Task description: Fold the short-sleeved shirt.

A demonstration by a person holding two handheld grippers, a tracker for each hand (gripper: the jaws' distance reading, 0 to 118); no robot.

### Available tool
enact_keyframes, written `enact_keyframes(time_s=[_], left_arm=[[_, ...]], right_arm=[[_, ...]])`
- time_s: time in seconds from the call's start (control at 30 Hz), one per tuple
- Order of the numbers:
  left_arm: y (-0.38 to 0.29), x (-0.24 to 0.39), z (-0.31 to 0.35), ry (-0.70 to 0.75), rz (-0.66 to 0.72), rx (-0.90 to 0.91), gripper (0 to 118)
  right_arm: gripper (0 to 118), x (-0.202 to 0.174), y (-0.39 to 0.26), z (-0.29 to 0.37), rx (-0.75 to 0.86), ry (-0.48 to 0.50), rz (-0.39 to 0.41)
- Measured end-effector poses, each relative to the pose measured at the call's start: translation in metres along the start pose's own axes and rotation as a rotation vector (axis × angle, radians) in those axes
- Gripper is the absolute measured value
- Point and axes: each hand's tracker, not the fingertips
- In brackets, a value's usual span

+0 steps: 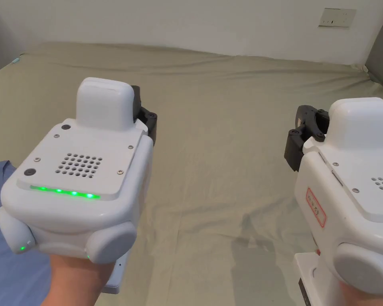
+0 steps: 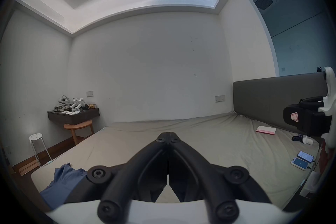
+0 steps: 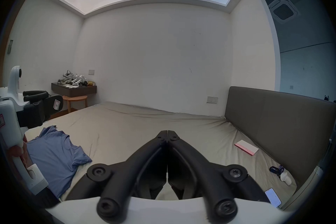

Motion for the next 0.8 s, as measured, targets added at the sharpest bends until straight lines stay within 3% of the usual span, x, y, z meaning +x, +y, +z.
enact_keyframes(time_s=[0.43, 0.63, 0.8], left_arm=[[-0.003, -0.013, 0.009, 0.055, -0.04, -0.015, 0], [-0.01, -0.049, 0.036, 0.175, -0.111, -0.048, 0], [-0.006, -0.089, 0.073, 0.348, -0.185, -0.02, 0]], right_arm=[[1, -0.011, 0.002, -0.003, 0.004, 0.053, 0.011], [1, -0.045, 0.004, -0.009, 0.005, 0.169, 0.026], [1, -0.1, 0.009, -0.007, 0.024, 0.311, 0.04]])
